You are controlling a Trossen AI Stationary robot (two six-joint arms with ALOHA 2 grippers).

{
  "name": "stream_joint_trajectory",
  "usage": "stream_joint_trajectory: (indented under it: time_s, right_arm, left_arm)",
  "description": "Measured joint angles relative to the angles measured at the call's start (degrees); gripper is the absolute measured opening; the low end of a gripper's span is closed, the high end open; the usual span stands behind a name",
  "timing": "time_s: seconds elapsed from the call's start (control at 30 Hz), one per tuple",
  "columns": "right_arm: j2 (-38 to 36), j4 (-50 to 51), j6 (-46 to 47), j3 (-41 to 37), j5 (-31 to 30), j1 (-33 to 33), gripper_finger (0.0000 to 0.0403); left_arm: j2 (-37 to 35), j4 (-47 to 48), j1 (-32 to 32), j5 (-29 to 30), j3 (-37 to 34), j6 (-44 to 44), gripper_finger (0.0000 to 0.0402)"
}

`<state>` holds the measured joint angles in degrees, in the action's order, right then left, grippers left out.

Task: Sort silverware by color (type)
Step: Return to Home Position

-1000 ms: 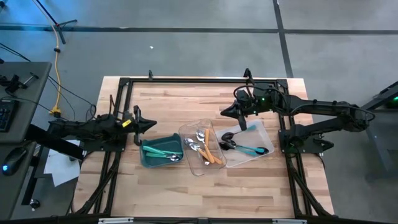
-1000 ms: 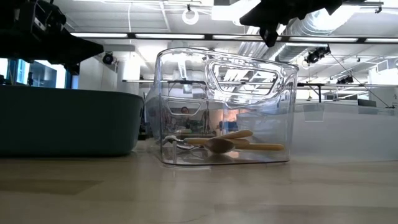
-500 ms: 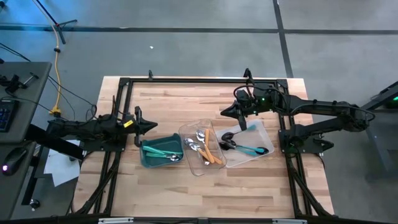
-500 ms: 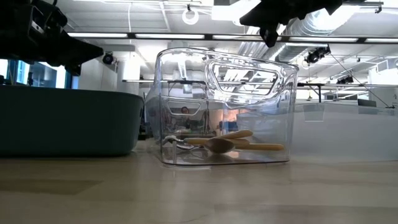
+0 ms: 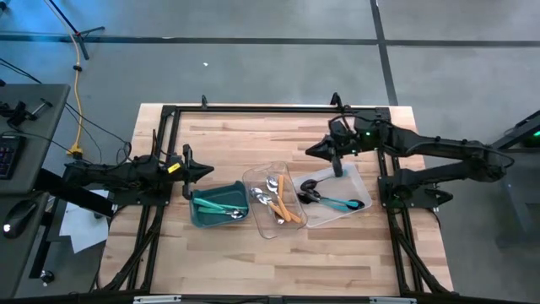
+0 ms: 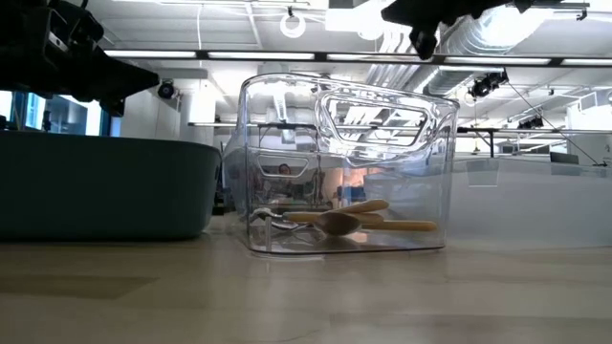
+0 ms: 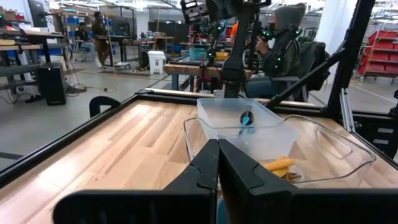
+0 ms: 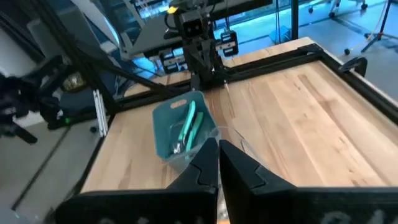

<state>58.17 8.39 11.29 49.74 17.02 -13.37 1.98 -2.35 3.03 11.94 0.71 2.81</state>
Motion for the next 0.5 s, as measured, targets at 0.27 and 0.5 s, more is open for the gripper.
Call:
stream_joint_trajectory:
  time_s: [0.27, 0.5]
  right_arm:
    - [-10.29, 13.93, -3.78, 0.02, 0.04, 1.29, 0.0]
    - [-20.09, 17.97, -4.25, -0.91, -5.48, 5.54, 0.0]
  left_arm:
    - [0.0, -0.02, 0.0, 0.0, 0.0, 0.02, 0.0]
    - [0.0, -0.02, 0.0, 0.0, 0.0, 0.0, 0.0]
